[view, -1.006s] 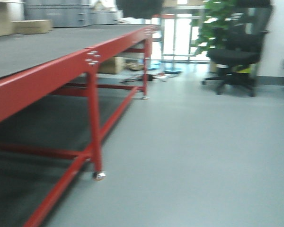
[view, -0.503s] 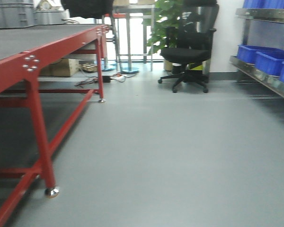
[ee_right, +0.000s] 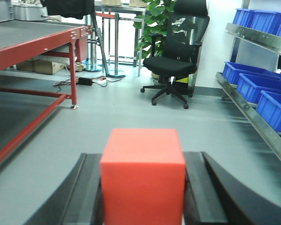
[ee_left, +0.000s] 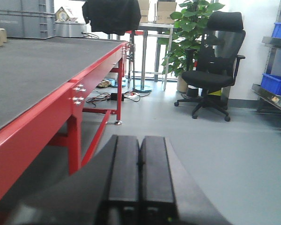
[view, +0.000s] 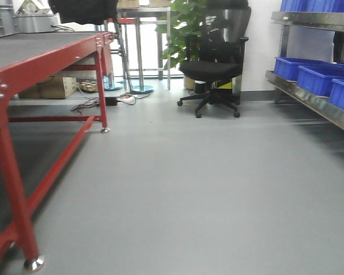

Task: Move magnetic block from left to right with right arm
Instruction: 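Drive past the office chair and plant carrying the red cube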

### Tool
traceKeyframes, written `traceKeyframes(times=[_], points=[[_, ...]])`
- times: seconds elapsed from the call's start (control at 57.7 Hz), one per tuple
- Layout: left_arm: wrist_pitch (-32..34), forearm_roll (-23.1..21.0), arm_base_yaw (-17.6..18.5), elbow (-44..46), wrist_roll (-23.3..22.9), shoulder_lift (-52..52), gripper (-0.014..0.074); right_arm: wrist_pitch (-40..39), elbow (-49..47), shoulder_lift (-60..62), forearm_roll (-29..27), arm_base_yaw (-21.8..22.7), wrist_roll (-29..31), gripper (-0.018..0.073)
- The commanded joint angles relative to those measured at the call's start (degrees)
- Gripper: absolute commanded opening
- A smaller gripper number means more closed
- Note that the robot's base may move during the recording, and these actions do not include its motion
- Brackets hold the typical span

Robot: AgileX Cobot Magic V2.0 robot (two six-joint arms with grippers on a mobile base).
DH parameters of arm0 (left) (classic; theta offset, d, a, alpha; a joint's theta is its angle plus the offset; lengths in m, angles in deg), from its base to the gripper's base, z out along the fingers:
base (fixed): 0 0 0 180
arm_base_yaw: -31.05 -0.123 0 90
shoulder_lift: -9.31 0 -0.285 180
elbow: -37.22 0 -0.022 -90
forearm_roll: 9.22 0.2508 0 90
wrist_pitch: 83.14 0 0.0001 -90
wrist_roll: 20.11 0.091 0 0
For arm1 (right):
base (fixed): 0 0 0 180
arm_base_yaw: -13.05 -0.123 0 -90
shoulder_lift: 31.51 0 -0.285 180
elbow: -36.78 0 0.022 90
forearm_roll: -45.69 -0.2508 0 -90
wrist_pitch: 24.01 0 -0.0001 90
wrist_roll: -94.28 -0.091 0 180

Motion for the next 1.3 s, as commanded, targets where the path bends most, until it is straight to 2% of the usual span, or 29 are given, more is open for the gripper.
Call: traceKeyframes(times=[0.0,1.283], points=[[4.95,-0.27,0.43,-0.44,0.01,-0.62,-0.0126,-5.27,-1.77,-0.28,0.5,0.41,0.33,0.0347],[4.95,-0.27,0.43,-0.44,0.01,-0.62,-0.0126,-5.27,-1.77,-0.28,0.5,0.41,0.33,0.0347]])
